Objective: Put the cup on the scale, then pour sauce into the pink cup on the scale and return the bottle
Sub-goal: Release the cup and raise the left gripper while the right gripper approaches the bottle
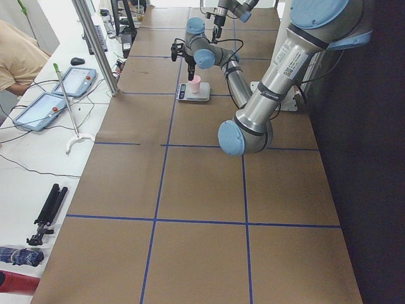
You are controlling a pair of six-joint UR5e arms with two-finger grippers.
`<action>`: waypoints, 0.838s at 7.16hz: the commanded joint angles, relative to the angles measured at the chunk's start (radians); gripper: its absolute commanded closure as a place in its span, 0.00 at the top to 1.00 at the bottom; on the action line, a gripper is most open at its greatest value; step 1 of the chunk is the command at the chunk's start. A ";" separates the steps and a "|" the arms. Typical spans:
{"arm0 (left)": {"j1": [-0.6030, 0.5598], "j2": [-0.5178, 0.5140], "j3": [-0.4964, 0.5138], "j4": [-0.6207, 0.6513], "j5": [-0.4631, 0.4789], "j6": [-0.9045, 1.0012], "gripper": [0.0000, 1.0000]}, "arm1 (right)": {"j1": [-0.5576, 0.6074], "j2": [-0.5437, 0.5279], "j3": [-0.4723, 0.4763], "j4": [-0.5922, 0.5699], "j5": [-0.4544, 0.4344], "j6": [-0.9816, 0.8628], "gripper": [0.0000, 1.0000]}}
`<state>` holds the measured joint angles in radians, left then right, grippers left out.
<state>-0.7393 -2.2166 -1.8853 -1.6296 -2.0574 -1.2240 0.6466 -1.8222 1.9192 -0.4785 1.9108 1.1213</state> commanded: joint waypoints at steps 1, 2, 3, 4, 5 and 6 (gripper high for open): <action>-0.002 0.000 -0.001 0.001 0.003 -0.002 0.73 | -0.079 -0.023 0.014 -0.003 -0.174 0.009 0.98; -0.006 0.000 -0.003 -0.001 0.003 -0.002 0.73 | -0.141 -0.025 0.014 -0.005 -0.291 0.040 0.99; -0.009 0.000 -0.003 -0.001 0.003 -0.002 0.73 | -0.277 -0.020 0.015 -0.009 -0.511 0.099 1.00; -0.020 0.000 -0.003 -0.001 0.003 -0.002 0.73 | -0.345 -0.022 0.027 -0.047 -0.658 0.106 1.00; -0.022 0.000 -0.003 -0.001 0.003 -0.002 0.73 | -0.354 -0.023 0.047 -0.076 -0.721 0.109 1.00; -0.022 0.000 -0.005 0.001 0.003 -0.002 0.73 | -0.354 -0.025 0.055 -0.081 -0.758 0.115 1.00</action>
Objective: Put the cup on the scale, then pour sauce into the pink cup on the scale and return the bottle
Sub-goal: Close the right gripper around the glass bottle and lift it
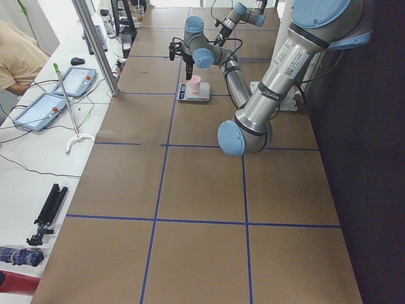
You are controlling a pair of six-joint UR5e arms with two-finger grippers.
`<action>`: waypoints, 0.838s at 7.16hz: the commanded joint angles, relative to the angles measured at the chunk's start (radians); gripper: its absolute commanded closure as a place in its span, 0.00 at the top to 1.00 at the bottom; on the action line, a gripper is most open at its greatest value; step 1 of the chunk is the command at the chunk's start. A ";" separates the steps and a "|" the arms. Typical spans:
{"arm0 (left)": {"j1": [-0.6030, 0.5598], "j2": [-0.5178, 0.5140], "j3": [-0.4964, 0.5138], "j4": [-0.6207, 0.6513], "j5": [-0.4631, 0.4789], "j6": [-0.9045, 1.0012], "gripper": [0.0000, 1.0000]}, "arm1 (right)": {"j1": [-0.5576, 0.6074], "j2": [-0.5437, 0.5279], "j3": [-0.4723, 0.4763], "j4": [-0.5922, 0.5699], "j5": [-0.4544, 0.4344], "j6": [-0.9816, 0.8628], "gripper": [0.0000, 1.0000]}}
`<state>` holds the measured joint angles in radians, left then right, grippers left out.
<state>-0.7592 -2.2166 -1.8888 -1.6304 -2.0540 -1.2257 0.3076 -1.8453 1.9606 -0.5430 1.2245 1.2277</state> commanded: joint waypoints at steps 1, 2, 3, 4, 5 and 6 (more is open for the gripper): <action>-0.002 0.000 -0.003 0.001 0.000 -0.002 0.75 | -0.040 -0.002 0.014 -0.052 -0.156 0.069 1.00; -0.011 0.000 -0.003 0.000 0.000 -0.002 0.75 | -0.076 0.003 0.014 -0.084 -0.257 0.082 0.99; -0.014 0.000 -0.004 0.001 0.000 -0.002 0.76 | -0.080 0.006 0.014 -0.094 -0.279 0.087 0.99; -0.012 0.000 -0.004 0.001 0.000 -0.002 0.76 | -0.085 0.008 0.009 -0.098 -0.304 0.096 0.99; -0.014 0.000 -0.004 0.001 0.000 -0.002 0.77 | -0.094 0.008 0.007 -0.110 -0.366 0.098 0.95; -0.014 0.000 -0.004 0.001 0.000 -0.002 0.77 | -0.103 0.009 0.007 -0.118 -0.411 0.098 0.95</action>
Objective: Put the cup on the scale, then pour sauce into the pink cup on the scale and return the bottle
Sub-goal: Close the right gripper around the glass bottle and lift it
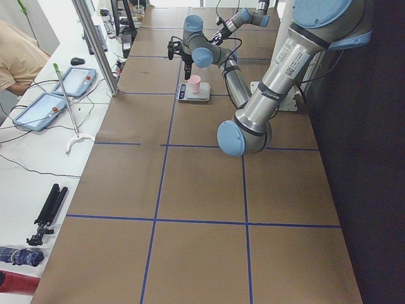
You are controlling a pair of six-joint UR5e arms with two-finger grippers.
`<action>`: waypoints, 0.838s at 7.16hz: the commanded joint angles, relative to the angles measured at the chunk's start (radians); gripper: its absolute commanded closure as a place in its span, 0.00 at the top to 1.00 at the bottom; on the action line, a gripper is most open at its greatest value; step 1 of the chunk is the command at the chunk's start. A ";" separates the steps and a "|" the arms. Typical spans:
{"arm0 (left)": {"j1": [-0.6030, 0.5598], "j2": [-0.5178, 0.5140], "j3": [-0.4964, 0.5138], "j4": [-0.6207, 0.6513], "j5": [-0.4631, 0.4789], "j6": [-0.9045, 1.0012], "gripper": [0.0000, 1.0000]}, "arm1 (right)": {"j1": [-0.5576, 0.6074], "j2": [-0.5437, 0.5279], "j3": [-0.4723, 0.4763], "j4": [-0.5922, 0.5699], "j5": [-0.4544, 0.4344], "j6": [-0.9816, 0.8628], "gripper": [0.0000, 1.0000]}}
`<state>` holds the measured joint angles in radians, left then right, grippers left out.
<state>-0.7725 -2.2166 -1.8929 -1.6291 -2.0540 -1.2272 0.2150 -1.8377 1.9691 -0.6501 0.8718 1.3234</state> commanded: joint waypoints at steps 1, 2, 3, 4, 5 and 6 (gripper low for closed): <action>-0.001 0.000 0.000 0.000 0.000 0.000 0.77 | -0.020 0.001 -0.010 -0.011 -0.075 0.002 1.00; -0.001 0.000 0.000 0.000 0.000 0.000 0.77 | -0.037 0.011 -0.033 -0.011 -0.111 0.002 1.00; -0.001 0.002 0.001 0.000 0.000 0.000 0.80 | -0.039 0.038 -0.041 -0.011 -0.125 0.000 1.00; -0.001 0.002 0.003 0.000 0.002 0.000 0.81 | -0.039 0.041 -0.053 -0.011 -0.128 0.000 1.00; -0.002 0.002 0.003 0.000 0.002 0.000 0.83 | -0.039 0.075 -0.074 -0.011 -0.151 -0.006 1.00; -0.001 0.003 0.005 0.000 0.000 0.000 0.84 | -0.037 0.107 -0.114 -0.011 -0.172 -0.012 1.00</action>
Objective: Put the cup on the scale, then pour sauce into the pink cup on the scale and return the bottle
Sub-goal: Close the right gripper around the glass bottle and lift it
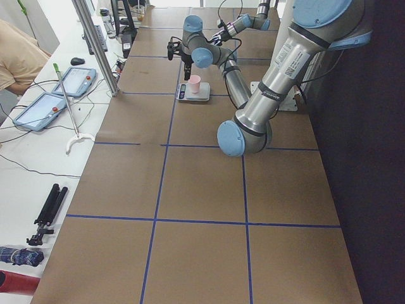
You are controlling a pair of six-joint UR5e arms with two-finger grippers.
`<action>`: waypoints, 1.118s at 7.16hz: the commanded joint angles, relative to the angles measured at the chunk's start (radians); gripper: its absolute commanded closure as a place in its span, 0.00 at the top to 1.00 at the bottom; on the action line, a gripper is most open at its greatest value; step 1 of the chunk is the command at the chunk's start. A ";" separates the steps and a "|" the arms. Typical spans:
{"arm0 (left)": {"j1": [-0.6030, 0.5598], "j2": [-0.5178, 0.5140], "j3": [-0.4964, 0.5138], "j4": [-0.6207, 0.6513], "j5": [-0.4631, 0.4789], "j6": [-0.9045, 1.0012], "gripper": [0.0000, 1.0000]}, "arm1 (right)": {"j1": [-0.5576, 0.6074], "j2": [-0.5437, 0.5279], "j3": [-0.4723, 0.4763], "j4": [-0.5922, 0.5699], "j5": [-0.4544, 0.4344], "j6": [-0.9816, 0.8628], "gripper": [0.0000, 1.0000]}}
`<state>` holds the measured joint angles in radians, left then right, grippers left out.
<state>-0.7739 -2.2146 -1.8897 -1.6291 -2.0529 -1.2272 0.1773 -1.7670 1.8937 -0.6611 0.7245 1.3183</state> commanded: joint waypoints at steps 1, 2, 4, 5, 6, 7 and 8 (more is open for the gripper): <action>-0.001 0.013 0.001 0.000 0.000 0.006 0.90 | 0.001 0.043 -0.047 0.002 -0.036 -0.007 1.00; -0.033 0.033 -0.003 -0.003 0.000 0.015 0.90 | 0.004 0.038 -0.050 0.002 -0.039 -0.011 1.00; -0.100 0.084 -0.009 0.006 -0.001 0.145 0.90 | 0.005 0.026 -0.053 0.003 -0.048 -0.013 1.00; -0.143 0.134 -0.023 0.006 -0.001 0.238 0.91 | 0.004 0.034 -0.054 0.003 -0.048 -0.013 1.00; -0.175 0.168 -0.026 0.008 -0.001 0.318 0.91 | 0.005 0.034 -0.071 0.003 -0.050 -0.011 1.00; -0.186 0.180 -0.026 0.008 -0.001 0.340 0.91 | 0.004 0.049 -0.086 0.005 -0.050 -0.011 1.00; -0.186 0.181 -0.026 0.008 0.000 0.341 0.91 | 0.005 0.050 -0.090 0.003 -0.050 -0.011 1.00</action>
<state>-0.9512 -2.0438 -1.9150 -1.6217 -2.0537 -0.9070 0.1818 -1.7227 1.8130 -0.6575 0.6753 1.3068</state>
